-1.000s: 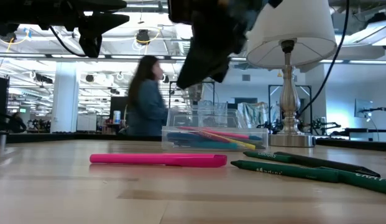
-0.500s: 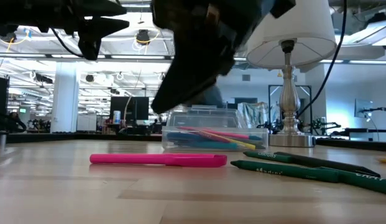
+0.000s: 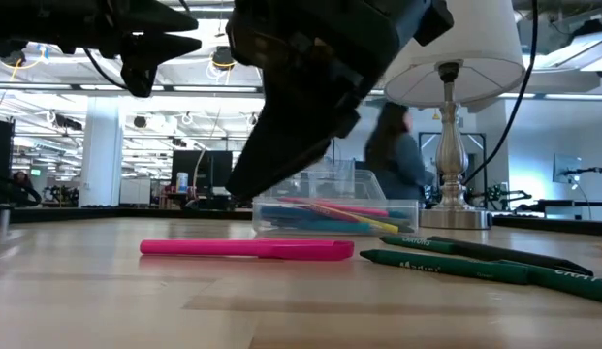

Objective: Pick & place school supplies into a supply box
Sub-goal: Put the pink pen into the transparent supply box

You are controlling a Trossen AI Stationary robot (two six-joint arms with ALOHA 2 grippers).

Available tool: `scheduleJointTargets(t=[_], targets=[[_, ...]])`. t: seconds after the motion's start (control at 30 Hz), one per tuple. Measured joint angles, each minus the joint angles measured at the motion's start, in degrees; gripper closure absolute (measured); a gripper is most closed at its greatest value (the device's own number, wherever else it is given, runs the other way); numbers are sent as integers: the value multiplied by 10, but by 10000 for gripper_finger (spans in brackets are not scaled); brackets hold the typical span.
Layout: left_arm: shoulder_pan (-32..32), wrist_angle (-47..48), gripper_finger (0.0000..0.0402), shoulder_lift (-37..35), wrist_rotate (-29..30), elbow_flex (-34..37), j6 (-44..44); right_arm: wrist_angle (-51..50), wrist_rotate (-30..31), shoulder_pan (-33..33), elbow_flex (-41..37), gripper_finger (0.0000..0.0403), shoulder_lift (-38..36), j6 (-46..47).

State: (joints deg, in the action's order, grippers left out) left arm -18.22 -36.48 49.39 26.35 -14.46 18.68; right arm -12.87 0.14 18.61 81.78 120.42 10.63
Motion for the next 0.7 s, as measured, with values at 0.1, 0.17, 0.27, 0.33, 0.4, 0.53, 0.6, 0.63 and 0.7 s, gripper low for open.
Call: scheduleJointTargets(t=[0.1, 0.17, 0.27, 0.33, 0.4, 0.53, 0.6, 0.63, 0.7], targets=[[0, 1, 286, 0, 0, 0, 0, 5, 0, 0, 0, 275, 0, -25], [0, 2, 286, 0, 0, 0, 0, 17, -1, 0, 1, 275, 6, -31], [0, 2, 286, 0, 0, 0, 0, 12, -5, 0, -1, 275, 9, -31], [0, 2, 286, 0, 0, 0, 0, 22, -8, 0, 1, 275, 15, -32], [0, 2, 286, 0, 0, 0, 0, 23, -11, 0, 0, 275, 24, -31], [0, 2, 286, 0, 0, 0, 0, 42, -16, 0, 2, 275, 31, -30], [0, 2, 286, 0, 0, 0, 0, 34, -16, 2, 0, 276, 35, -30], [0, 2, 286, 0, 0, 0, 0, 32, -14, 4, 0, 276, 38, -30], [0, 2, 286, 0, 0, 0, 0, 38, -6, 5, 0, 278, 48, -18]])
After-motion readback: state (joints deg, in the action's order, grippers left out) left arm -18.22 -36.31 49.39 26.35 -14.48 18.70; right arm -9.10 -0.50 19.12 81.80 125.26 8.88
